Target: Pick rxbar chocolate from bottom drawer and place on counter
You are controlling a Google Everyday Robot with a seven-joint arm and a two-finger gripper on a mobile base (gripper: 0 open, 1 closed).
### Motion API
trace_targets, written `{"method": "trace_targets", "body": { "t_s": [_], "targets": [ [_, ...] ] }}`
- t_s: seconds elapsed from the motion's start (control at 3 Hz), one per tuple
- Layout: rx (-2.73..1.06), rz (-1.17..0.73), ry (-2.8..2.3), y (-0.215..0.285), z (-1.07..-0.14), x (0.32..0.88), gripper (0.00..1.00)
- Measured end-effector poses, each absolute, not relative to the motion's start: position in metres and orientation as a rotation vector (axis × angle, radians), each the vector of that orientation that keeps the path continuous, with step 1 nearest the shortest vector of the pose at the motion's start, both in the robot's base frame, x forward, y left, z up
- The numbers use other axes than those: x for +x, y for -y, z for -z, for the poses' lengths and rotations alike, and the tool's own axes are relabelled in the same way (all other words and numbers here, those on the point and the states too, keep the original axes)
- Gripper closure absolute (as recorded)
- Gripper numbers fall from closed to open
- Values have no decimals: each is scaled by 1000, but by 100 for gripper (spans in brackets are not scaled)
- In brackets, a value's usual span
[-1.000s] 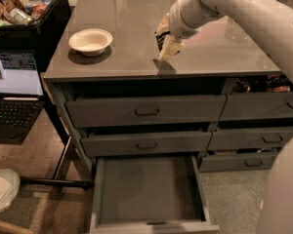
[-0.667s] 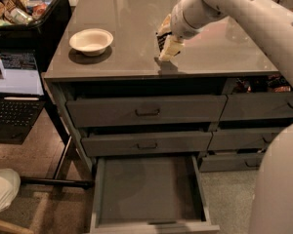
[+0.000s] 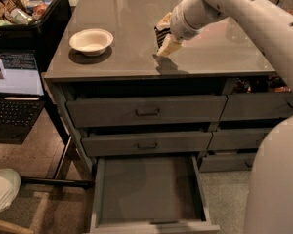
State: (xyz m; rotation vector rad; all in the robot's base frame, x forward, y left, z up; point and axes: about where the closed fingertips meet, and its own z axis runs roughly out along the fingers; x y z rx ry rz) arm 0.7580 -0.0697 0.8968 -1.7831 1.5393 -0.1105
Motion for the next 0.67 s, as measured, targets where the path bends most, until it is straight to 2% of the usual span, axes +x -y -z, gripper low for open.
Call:
{"method": "trace_targets", "body": {
  "t_s": [0.33, 0.67],
  "targets": [
    [-1783, 110, -1539, 70, -897, 758, 0],
    [-1783, 110, -1539, 70, -897, 758, 0]
  ]
}}
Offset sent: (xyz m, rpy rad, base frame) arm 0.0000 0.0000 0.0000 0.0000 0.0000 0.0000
